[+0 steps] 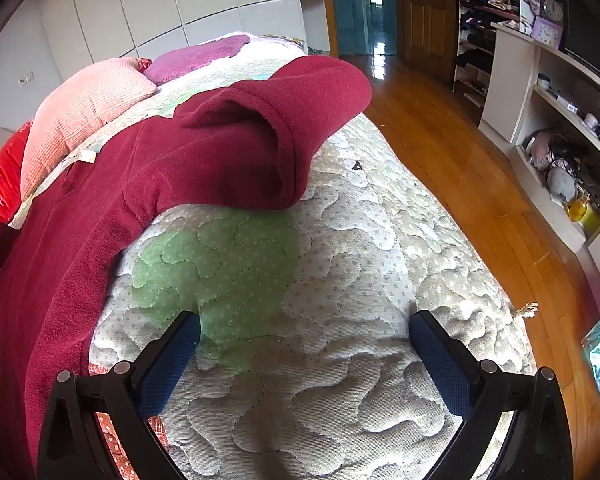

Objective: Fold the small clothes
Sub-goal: 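Spread the dark red sweater flat on the bed with both tools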

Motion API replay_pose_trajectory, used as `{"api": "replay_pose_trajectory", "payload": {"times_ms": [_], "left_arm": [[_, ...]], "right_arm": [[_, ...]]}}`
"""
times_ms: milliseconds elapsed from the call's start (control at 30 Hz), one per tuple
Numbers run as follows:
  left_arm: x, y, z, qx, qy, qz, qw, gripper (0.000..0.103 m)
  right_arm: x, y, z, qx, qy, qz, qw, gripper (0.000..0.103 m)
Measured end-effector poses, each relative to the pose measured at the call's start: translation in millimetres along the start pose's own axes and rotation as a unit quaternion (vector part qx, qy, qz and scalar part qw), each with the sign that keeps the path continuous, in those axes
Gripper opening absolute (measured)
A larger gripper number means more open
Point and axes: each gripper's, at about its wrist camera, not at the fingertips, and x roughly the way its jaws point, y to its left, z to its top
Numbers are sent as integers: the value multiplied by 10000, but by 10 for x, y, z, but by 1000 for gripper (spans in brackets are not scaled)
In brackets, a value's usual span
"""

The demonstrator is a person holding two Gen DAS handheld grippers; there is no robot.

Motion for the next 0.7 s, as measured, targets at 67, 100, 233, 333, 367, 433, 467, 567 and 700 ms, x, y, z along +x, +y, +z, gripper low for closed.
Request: {"api": "replay_pose_trajectory", "payload": {"times_ms": [67, 100, 233, 333, 367, 433, 467, 567, 700], "left_arm": [[-13, -48, -8, 110, -77, 165, 9998, 98], [-14, -63, -7, 119, -80, 176, 9997, 98], [-24, -147, -5, 136, -81, 197, 9997, 98], [-66, -92, -18, 28, 7, 108, 9999, 98], [-86, -102, -28, 20, 68, 107, 9999, 98], [-105, -51, -31, -60, 214, 57, 9997, 98], [-121, -60, -31, -52, 272, 82, 9996, 98], [-292, -61, -104, -84, 327, 148, 9993, 98], [-729, -65, -297, -254, 18, 28, 9997, 98]], "right_arm": [[-3, 6, -2, -17, -28, -22, 10000, 103], [-4, 16, -3, -26, -32, -34, 10000, 103], [-9, 63, -4, -47, -36, -63, 10000, 103], [3, 80, -31, -40, -26, -63, 10000, 103], [5, 100, -35, -40, -27, -63, 10000, 103], [0, 50, -21, -24, -21, -38, 10000, 103], [1, 66, -23, -22, -23, -36, 10000, 103], [-2, 49, -18, -19, -23, -27, 10000, 103], [34, 64, 5, -91, 38, -86, 9999, 103]]}}
